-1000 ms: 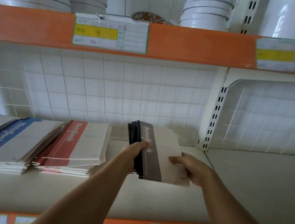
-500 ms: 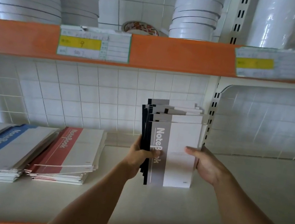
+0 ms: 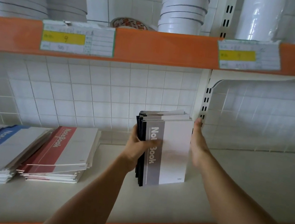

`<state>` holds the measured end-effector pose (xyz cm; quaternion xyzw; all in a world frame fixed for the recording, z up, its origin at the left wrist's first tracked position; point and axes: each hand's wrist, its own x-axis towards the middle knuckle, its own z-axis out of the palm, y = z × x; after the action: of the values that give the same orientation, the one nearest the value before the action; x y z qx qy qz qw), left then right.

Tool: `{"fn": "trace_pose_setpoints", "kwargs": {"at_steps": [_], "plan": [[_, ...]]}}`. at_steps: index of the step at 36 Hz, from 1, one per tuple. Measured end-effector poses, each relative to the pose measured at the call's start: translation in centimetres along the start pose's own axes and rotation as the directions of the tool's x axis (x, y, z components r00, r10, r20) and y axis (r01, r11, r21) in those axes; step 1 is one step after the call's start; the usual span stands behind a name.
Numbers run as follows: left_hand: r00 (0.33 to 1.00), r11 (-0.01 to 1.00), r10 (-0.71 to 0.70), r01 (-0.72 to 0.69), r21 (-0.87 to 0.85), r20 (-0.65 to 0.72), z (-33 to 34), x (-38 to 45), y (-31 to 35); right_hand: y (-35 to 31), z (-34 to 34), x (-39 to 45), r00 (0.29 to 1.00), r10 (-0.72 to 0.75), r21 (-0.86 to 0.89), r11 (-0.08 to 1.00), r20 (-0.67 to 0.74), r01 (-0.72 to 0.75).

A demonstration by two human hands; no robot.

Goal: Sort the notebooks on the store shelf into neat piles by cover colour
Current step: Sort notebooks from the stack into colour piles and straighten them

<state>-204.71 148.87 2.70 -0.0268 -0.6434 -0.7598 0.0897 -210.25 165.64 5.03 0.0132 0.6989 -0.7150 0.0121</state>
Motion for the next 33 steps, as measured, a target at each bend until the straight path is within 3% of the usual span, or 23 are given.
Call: {"fn": "trace_pose_setpoints", "kwargs": {"at_steps": [2,4,6,8,9,12,17,21,26,28,31,33], "plan": [[1.0,1.0,-0.003,0.003,-0.005,0.006,-0.1,0.2,0.1,-2.1,0.8,-0.3,0.942,-0.23,-0.177,0.966,-0.243,0.19],[1.0,1.0,-0.001,0.001,0.003,0.007,0.0,0.1,0.4,-4.1,1.8,-1.1,0.816,-0.52,-0.484,0.798,-0.254,0.358],[1.0,1.0,0.016,-0.016,0.014,0.015,0.3,-0.1,0.7,-5.1,2.9,-1.5,0.735,-0.678,-0.784,0.455,0.002,0.422],[0.999,0.999,0.035,-0.035,0.019,0.029,0.3,-0.2,0.9,-5.2,3.5,-1.5,0.738,-0.618,-0.89,0.13,0.272,0.437],[0.998,0.999,0.042,-0.043,0.014,0.037,0.3,-0.2,1.1,-5.0,3.6,-1.6,0.761,-0.552,-0.896,0.055,0.342,0.442],[0.997,0.999,0.052,-0.052,0.007,0.056,0.1,0.1,1.6,-4.9,3.6,-1.7,0.799,-0.472,-0.89,0.061,0.373,0.451],[0.998,0.998,0.049,-0.051,0.042,0.046,0.5,0.1,1.7,-6.7,4.2,-2.1,0.801,-0.498,-0.908,0.061,0.333,0.415],[0.995,0.996,0.069,-0.072,0.043,0.069,0.3,0.3,1.4,-6.7,5.6,-2.8,0.827,-0.253,-0.856,-0.008,0.502,0.517],[0.999,0.999,0.037,-0.037,-0.001,0.016,0.2,0.4,0.7,-6.1,4.6,-2.2,0.791,-0.422,-0.88,-0.033,0.442,0.474],[0.999,0.999,0.036,-0.036,-0.005,0.005,0.2,0.6,0.6,-6.1,4.6,-2.3,0.779,-0.354,-0.841,-0.043,0.518,0.54],[0.999,0.999,0.05,-0.05,0.019,0.014,0.3,0.7,0.6,-6.1,5.4,-2.3,0.781,-0.189,-0.79,0.035,0.596,0.611],[1.0,1.0,0.03,-0.03,-0.002,-0.005,0.3,0.7,0.6,-6.3,5.2,-1.7,0.792,-0.278,-0.793,0.14,0.543,0.593]]}}
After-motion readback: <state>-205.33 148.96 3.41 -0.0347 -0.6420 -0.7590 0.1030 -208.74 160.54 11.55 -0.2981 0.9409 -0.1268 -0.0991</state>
